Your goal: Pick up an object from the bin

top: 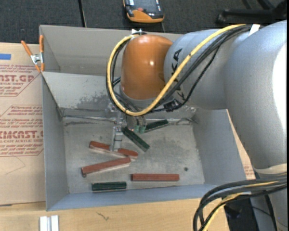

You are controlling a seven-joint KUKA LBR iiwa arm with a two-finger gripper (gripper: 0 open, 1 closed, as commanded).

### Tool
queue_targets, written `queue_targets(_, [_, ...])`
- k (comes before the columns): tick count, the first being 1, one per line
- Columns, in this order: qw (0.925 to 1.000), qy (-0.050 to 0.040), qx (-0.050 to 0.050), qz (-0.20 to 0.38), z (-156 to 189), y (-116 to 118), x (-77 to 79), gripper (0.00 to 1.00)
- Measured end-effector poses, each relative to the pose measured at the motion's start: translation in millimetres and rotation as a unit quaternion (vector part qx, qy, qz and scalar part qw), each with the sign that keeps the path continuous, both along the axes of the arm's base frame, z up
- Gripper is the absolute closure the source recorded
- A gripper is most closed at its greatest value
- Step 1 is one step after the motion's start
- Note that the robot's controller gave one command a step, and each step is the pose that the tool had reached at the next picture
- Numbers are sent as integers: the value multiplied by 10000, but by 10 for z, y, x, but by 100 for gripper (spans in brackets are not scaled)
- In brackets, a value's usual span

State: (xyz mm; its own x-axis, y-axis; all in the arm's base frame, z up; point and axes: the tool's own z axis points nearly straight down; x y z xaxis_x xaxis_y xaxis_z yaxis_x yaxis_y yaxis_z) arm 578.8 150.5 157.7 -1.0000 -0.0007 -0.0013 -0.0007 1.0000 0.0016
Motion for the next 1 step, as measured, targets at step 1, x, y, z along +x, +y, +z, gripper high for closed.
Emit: queue_targets(1, [9996,-18,5,-281,-717,-30,-159,0])
